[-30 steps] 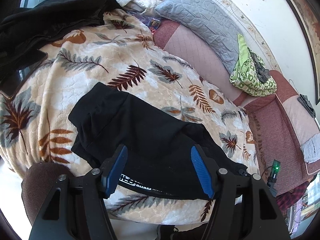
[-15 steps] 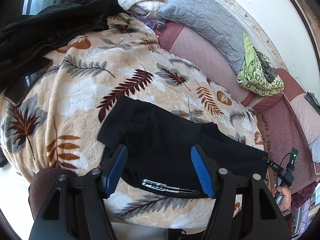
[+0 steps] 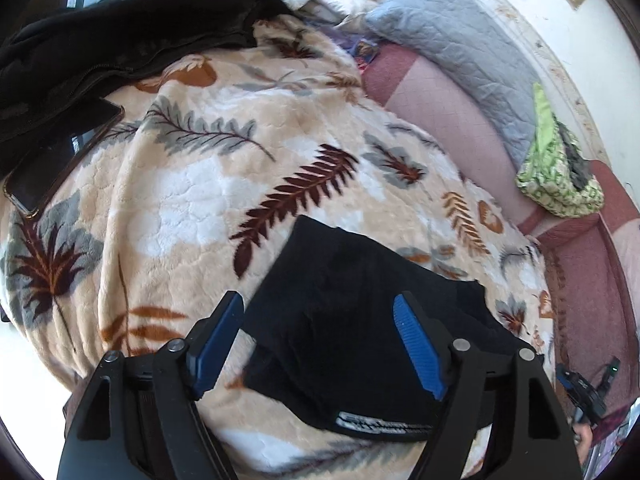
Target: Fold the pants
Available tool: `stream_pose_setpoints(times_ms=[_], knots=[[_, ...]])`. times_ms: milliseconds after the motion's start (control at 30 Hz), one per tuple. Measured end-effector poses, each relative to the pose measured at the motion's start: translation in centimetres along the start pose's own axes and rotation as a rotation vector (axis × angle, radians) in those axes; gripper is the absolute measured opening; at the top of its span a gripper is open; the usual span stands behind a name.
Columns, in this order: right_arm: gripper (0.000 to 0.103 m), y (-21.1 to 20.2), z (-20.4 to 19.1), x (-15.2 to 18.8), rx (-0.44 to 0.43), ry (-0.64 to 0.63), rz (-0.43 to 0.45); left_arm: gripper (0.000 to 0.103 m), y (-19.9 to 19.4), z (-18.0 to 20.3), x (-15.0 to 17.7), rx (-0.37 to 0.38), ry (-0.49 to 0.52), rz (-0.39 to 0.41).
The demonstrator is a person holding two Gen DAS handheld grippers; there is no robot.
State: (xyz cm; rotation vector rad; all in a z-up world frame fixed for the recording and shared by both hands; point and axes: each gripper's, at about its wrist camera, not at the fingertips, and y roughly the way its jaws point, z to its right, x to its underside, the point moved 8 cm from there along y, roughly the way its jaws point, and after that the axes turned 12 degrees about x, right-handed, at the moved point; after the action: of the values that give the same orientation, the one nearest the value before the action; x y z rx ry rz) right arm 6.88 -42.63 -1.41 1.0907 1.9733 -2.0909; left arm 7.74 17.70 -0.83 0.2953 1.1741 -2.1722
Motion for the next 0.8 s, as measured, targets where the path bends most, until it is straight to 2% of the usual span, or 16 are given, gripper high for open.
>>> stream_pose_setpoints(times_ms=[100, 167, 200, 233, 267, 300, 367, 467, 533, 633, 767, 800], knots=[[0.042, -1.3, -4.5, 0.5, -0.112, -0.096, 0.007, 0.077, 2.6, -1.4, -0.2, -0.022, 0.004, -0.061], [0.045, -1.7, -8.9, 1.5, -0.199, -0.184, -0.009, 0.074, 4.4, -1.8, 0.0, 0.010, 0.003, -0.115], [0.046, -1.6, -10.9, 1.9, -0.227, -0.219, -0.017, 0.048, 5.2, -1.8, 0.3, 0.013, 0.004, -0.159], [0.047, -1.6, -13.6, 2.4, -0.256, -0.264, -0.026, 0.039, 5.6, -1.8, 0.8, -0.015, 0.012, -0.202], [0.047, -1.6, -15.2, 3.1, -0.273, -0.288, -0.031, 0.038, 5.4, -1.7, 1.1, -0.041, 0.033, -0.210], [0.047, -1.5, -16.9, 3.6, -0.293, -0.308, -0.036, 0.035, 5.0, -1.3, 1.3, -0.034, 0.043, -0.213], [0.047, -1.5, -21.0, 4.6, -0.356, -0.350, -0.049, 0.033, 4.2, -0.8, 2.0, -0.009, 0.027, -0.236], [0.050, -1.1, -25.0, 5.0, -0.420, -0.393, -0.062, 0.033, 2.7, -0.3, 2.8, 0.008, 0.006, -0.242], [0.055, -0.6, -27.7, 5.2, -0.445, -0.428, -0.067, 0.034, 2.3, -0.5, 3.1, -0.014, 0.008, -0.240], [0.064, 0.5, -31.0, 5.2, -0.464, -0.484, -0.074, 0.037, 3.8, -1.9, 3.6, -0.068, 0.005, -0.270], [0.063, 2.5, -34.3, 6.2, -0.464, -0.557, -0.132, 0.041, 4.3, -2.0, 3.3, -0.091, 0.037, -0.254], [0.059, 2.8, -34.9, 7.0, -0.470, -0.590, -0.163, 0.042, 4.3, -2.0, 3.2, -0.079, 0.038, -0.244]])
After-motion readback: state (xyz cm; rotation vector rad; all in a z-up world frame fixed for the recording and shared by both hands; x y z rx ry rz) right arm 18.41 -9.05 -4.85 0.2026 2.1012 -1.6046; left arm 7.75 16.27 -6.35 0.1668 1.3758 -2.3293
